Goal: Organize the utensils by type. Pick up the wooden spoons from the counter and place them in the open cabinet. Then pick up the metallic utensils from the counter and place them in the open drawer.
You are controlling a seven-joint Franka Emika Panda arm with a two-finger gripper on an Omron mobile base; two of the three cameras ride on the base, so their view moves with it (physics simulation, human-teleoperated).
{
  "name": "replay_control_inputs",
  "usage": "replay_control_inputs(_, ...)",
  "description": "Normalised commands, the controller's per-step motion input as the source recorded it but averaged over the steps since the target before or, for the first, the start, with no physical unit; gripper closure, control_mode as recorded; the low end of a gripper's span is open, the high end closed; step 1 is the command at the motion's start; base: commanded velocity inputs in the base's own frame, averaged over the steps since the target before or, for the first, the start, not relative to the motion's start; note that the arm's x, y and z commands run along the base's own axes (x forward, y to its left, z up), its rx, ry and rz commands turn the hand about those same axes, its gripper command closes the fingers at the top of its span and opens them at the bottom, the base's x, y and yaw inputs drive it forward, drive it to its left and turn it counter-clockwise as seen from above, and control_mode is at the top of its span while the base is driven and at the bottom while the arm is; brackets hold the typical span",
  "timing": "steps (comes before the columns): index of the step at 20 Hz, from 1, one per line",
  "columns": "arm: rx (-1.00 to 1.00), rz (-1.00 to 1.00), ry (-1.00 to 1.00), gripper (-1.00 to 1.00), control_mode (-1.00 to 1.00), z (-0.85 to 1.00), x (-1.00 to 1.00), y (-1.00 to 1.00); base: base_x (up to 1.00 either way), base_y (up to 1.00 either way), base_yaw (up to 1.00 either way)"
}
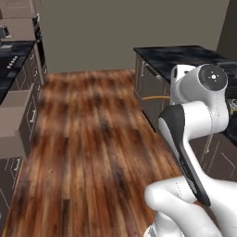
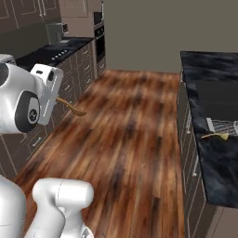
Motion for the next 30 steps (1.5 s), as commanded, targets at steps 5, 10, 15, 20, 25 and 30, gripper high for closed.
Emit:
replay_control_inputs(5, 0.0, 0.0, 0.0, 1.0, 1.0, 0.0, 0.0, 0.0, 1.0, 0.09, 0.01)
replay_control_inputs(10, 0.0, 0.0, 0.0, 1.0, 1.0, 0.0, 0.0, 0.0, 1.0, 0.02, 0.04)
replay_control_inputs(15, 0.0, 0.0, 0.0, 1.0, 1.0, 0.0, 0.0, 0.0, 1.0, 0.0, 0.01)
replay_control_inputs(20, 0.0, 0.0, 0.0, 1.0, 1.0, 0.0, 0.0, 0.0, 1.0, 0.0, 0.0)
replay_control_inputs(25, 0.0, 0.0, 0.0, 1.0, 1.0, 0.0, 0.0, 0.0, 1.0, 0.0, 0.0)
replay_control_inputs(30, 0.0, 0.0, 0.0, 1.0, 1.0, 0.0, 0.0, 0.0, 1.0, 0.04, 0.0)
